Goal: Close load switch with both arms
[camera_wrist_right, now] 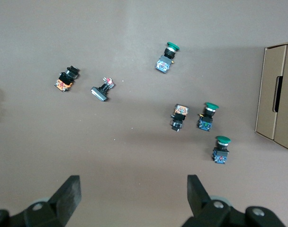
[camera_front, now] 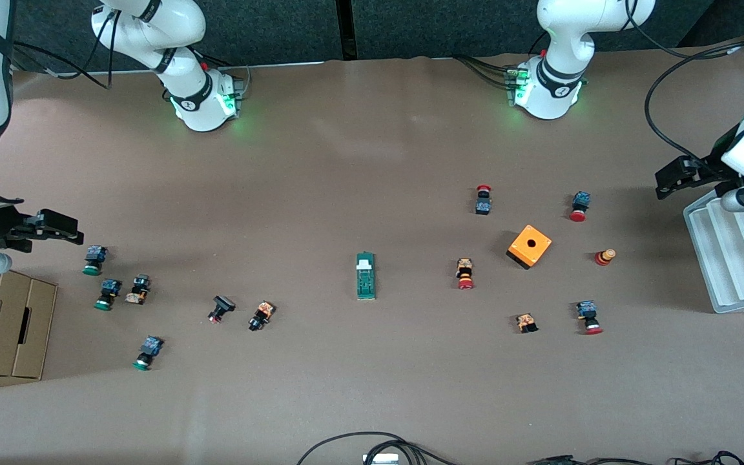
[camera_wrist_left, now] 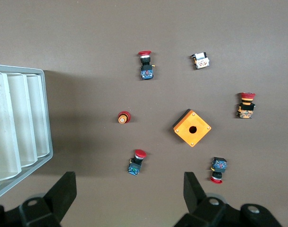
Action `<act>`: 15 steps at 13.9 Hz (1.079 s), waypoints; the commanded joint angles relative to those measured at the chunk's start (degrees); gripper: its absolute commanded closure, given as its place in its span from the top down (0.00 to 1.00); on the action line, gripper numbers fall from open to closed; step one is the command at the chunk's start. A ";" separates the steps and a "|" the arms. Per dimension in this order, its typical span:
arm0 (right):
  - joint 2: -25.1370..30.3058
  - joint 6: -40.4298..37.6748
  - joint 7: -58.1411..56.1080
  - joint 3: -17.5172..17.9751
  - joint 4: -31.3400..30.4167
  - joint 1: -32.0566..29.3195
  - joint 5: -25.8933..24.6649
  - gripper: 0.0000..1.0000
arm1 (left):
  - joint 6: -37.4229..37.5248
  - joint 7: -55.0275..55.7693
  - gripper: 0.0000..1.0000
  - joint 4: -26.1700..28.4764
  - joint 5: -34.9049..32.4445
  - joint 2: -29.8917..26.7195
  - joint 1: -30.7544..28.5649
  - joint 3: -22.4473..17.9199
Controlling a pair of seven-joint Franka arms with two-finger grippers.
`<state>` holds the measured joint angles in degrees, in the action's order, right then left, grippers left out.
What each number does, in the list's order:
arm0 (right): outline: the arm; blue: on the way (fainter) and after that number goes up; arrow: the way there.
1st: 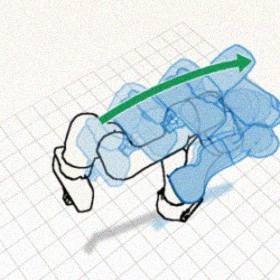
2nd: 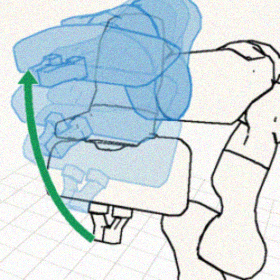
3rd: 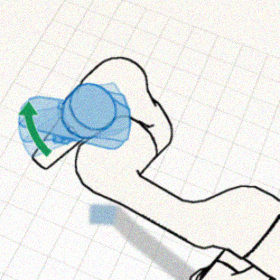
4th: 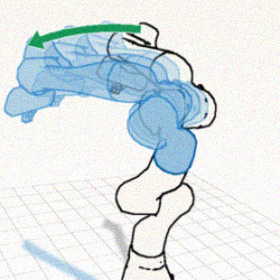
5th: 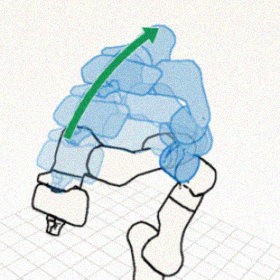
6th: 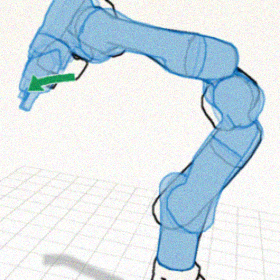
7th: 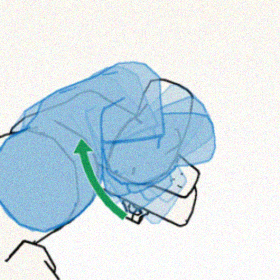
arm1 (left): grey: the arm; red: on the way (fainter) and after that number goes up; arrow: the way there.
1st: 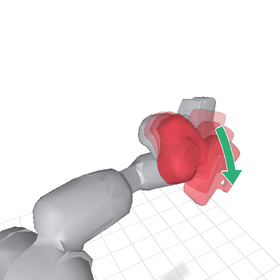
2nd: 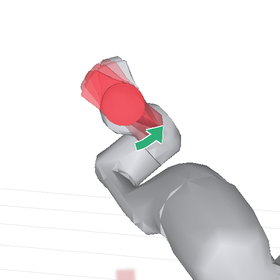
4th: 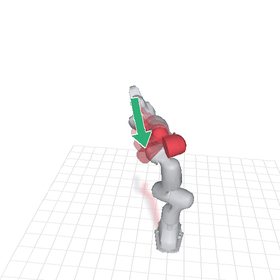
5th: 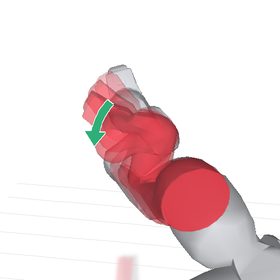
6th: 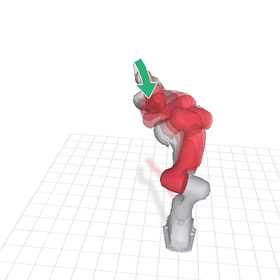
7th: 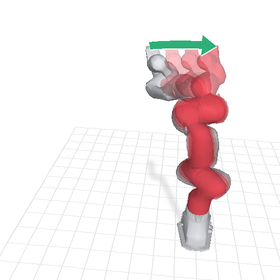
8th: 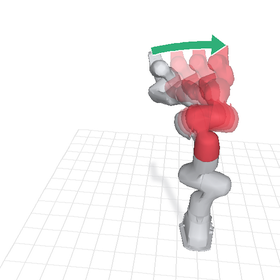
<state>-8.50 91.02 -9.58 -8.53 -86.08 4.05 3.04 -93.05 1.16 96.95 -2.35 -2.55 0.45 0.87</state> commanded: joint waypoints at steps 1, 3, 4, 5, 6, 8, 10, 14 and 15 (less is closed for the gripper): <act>-0.38 0.21 0.43 -0.08 0.56 -0.09 1.26 1.00 | 1.03 -0.19 1.00 -2.73 -0.63 1.31 0.52 0.18; -0.38 0.39 0.43 0.01 0.56 -0.18 1.53 1.00 | 0.94 -0.02 1.00 -3.52 -0.55 1.93 0.61 0.36; -0.38 0.91 0.09 0.01 0.39 -0.27 2.22 1.00 | 1.03 -0.11 1.00 -4.31 -0.55 2.46 0.61 0.36; -0.38 1.44 -0.27 0.01 0.39 -0.35 2.49 1.00 | 1.12 0.07 1.00 -4.40 -0.47 2.55 0.52 0.36; -0.38 1.53 0.25 0.01 0.39 -0.36 2.50 1.00 | 1.29 0.16 1.00 -4.32 -0.38 2.55 0.52 0.27; -0.38 0.83 0.52 0.18 0.21 0.25 2.50 1.00 | 1.29 0.68 1.00 -4.40 0.06 2.55 0.52 0.27; -0.20 -0.66 1.66 0.36 -0.05 0.09 5.45 1.00 | 1.21 0.68 1.00 -4.49 0.06 2.64 0.70 0.44; -0.38 -1.89 0.88 -0.08 -0.76 -0.36 10.84 1.00 | 1.21 0.68 1.00 -4.49 0.24 2.64 0.78 0.97; -0.38 -1.90 0.79 -0.08 -0.76 -0.36 10.76 1.00 | 1.21 0.77 1.00 -4.49 0.24 2.55 0.78 1.75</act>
<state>-9.03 90.30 -8.67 -8.44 -86.86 3.99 12.09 -93.05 1.22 94.22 -2.35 -0.63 0.91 1.85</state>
